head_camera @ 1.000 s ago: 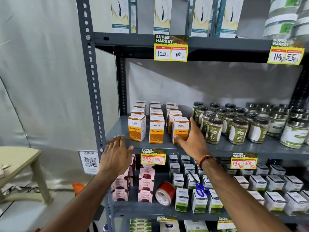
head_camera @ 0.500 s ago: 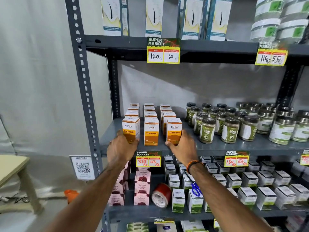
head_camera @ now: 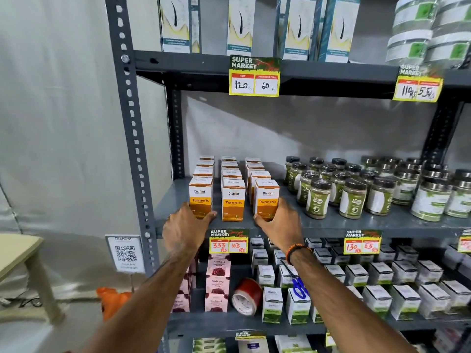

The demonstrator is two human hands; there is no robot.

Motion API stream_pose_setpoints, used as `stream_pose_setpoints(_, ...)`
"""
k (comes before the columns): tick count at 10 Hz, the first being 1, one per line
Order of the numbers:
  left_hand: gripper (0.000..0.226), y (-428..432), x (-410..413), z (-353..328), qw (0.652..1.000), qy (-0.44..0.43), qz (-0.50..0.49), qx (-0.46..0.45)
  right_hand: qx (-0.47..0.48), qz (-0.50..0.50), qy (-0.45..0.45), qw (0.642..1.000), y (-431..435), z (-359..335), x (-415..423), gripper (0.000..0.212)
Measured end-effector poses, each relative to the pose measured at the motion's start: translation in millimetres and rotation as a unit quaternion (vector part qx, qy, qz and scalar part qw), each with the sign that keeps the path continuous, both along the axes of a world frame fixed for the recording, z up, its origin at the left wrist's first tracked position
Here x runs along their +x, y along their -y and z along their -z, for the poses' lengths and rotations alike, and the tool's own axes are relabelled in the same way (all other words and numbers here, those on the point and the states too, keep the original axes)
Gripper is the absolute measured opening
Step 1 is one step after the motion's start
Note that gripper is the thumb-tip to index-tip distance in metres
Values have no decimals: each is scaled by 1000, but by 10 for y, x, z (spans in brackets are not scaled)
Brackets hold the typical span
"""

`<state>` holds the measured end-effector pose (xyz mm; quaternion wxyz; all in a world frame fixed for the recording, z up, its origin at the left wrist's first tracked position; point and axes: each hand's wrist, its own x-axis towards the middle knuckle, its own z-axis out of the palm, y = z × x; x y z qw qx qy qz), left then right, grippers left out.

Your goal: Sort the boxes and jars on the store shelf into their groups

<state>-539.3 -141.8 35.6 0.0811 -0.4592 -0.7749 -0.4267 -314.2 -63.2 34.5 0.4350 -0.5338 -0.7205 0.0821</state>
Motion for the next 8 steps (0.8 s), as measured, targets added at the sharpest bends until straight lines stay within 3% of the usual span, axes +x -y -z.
stream_pose_setpoints(6, 69, -19, -23, 41, 1000, -9, 2, 5, -7, 5, 15, 1000, 4, 5, 22, 51)
stream_pose_setpoints(7, 81, 41, -33, 68, 1000, -3, 16, 4, -39, -8, -6, 999, 44, -31, 59, 79)
stream_pose_setpoints(8, 104, 188, -69, -53, 999, -13, 13, 34, 52, -3, -54, 997, 472, -377, 377, 101)
